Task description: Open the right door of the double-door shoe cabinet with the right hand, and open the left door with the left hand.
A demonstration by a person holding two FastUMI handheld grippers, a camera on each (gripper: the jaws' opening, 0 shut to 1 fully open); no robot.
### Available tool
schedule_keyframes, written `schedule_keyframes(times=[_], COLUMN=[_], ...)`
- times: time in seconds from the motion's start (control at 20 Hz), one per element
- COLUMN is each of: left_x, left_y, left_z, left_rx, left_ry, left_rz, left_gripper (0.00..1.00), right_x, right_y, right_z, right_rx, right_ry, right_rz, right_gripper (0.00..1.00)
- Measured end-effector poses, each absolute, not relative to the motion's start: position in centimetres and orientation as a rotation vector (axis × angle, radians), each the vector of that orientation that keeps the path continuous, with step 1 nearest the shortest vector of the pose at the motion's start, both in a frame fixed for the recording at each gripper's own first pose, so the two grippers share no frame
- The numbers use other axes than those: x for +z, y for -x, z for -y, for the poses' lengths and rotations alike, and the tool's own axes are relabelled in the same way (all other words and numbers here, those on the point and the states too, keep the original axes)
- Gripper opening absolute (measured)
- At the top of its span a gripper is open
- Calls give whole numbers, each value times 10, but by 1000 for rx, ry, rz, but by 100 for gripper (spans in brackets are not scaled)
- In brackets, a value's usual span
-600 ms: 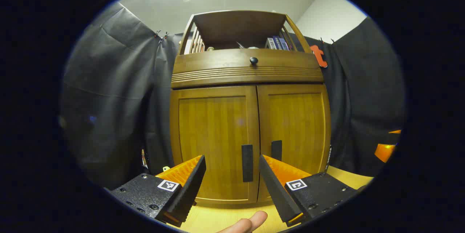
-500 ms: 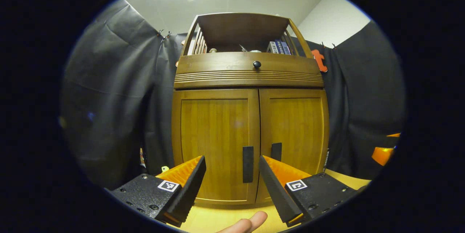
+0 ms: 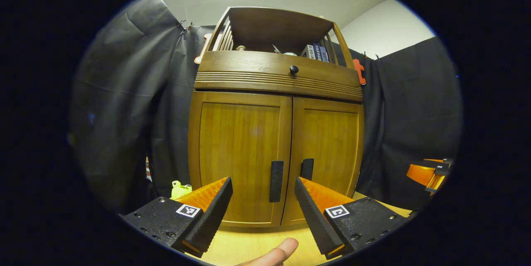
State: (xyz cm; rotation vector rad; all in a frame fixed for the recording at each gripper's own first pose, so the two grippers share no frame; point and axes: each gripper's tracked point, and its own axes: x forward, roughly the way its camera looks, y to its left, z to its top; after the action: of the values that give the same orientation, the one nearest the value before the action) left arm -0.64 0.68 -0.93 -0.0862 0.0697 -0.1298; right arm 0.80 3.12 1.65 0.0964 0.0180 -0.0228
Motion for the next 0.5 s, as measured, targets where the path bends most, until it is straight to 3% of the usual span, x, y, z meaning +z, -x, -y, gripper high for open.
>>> schedule_keyframes(times=[0.05,0.2,0.25,0.5], left_x=[-10,-16,-19,-21], left_y=[4,0,0,1], left_z=[-8,-7,-5,3], left_rx=[-127,-131,-142,-192], left_ry=[83,83,87,79], left_rz=[-72,-96,-109,-124], left_gripper=[89,89,94,94], right_x=[15,10,13,21], right_y=[-8,-10,-10,-9], right_z=[-35,-46,-49,-54], right_rx=[-20,-6,4,26], right_ry=[-88,-76,-77,-108], right_rz=[-20,-39,-32,-9], right_gripper=[97,98,98,96])
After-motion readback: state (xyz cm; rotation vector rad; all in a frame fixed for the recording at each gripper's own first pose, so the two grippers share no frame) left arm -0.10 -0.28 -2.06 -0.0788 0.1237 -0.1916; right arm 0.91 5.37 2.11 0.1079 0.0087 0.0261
